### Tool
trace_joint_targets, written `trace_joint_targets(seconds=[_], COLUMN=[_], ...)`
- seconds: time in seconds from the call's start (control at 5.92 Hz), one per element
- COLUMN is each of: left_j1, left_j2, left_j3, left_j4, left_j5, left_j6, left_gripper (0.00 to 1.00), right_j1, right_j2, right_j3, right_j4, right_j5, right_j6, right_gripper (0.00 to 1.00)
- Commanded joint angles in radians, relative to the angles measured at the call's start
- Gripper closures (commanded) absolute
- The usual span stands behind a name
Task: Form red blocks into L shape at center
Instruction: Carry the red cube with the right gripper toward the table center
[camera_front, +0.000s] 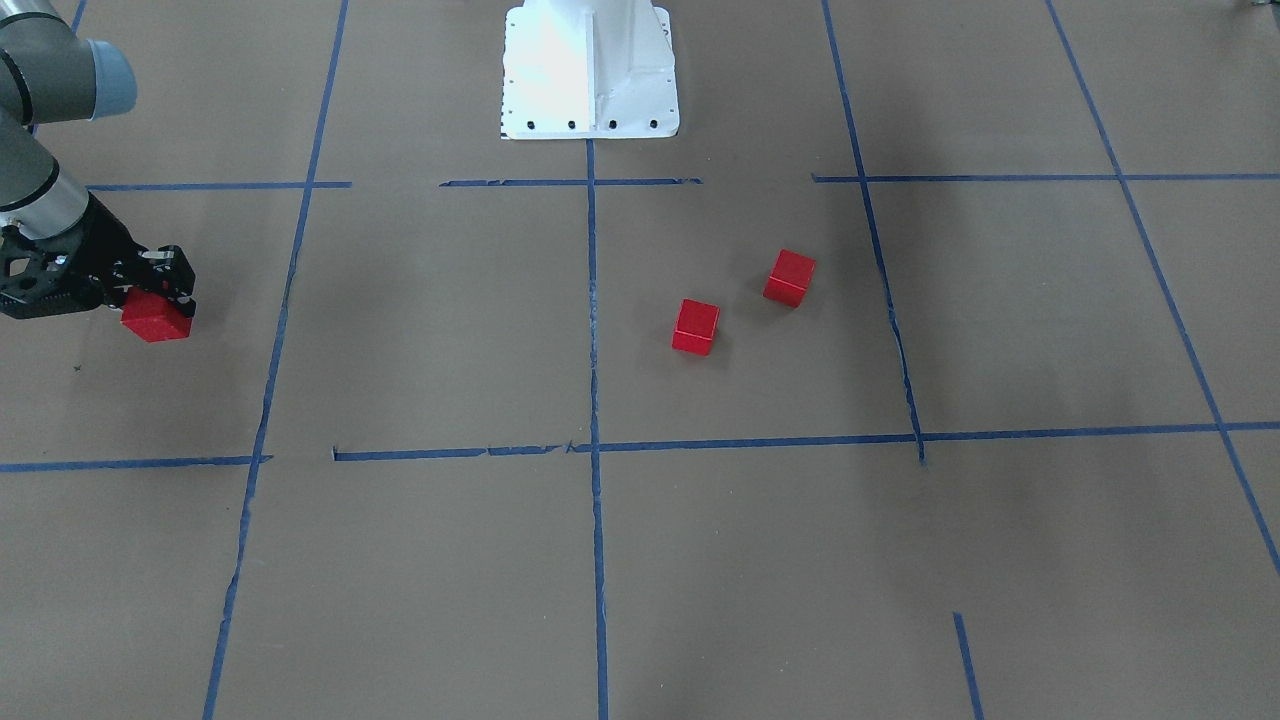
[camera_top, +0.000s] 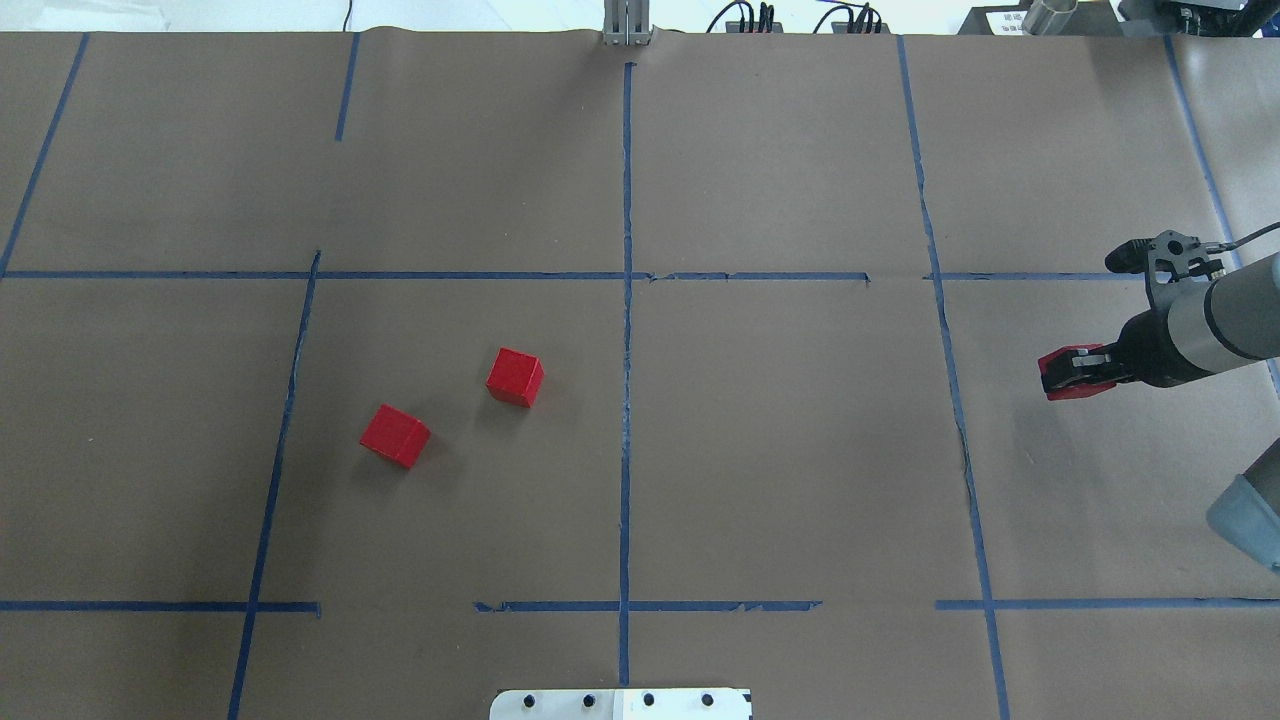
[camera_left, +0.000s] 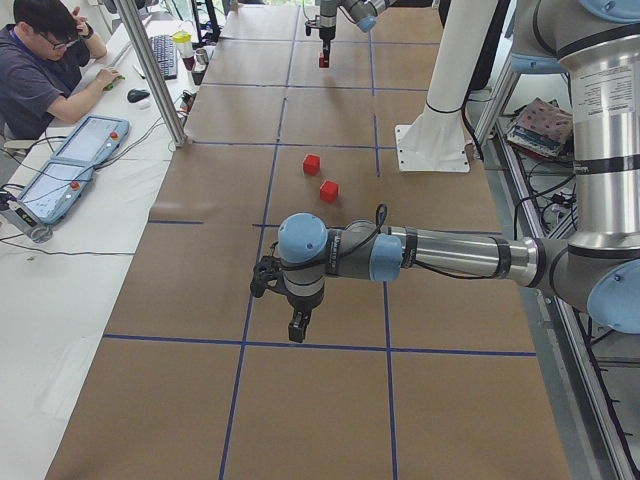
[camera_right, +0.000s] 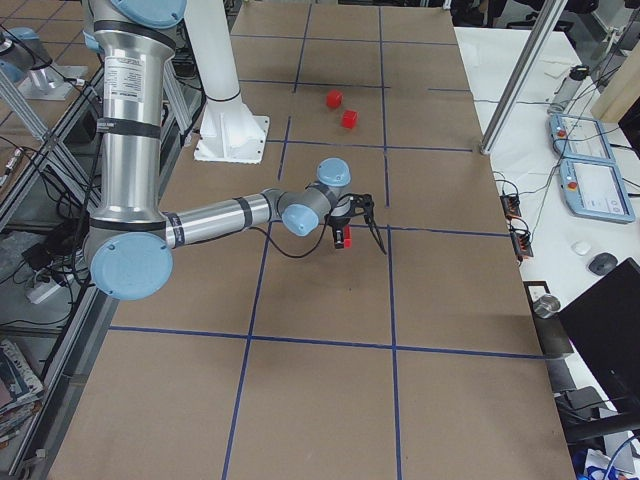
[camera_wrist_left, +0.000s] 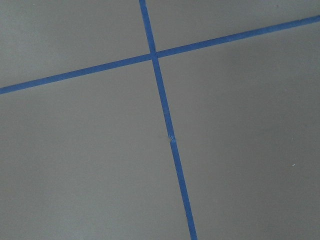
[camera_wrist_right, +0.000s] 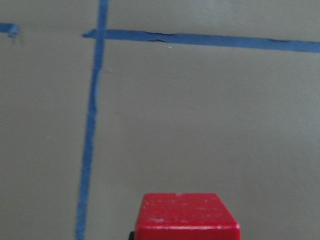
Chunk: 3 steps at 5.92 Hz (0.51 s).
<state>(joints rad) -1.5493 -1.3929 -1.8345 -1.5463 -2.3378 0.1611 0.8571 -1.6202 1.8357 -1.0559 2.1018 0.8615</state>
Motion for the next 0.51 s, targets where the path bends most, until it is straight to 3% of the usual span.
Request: trace_joint_targets(seconds=[0.0,0.17,0.34], left_j1=[-0.002,0.000,0.000], left_j2=[0.000,0.000,0.000], left_j3=[0.000,0.000,0.000], left_j4=[0.002,0.000,0.000], left_j5=[0.000,0.000,0.000], left_j6=[0.000,0.000,0.000], left_gripper=[0.00,0.00,0.00], right_j1=[-0.079,-0.186,-0.251], right_j2=[0.265,0.497,0.680], right_j3=[0.014,-0.036,-0.170], right_j4=[-0.237,-0.436,-0.478], right_j5=[-0.011,-0.113,-0.143], right_j6=[0.061,0.142,0.257], right_gripper=[0.88,0.88,0.88])
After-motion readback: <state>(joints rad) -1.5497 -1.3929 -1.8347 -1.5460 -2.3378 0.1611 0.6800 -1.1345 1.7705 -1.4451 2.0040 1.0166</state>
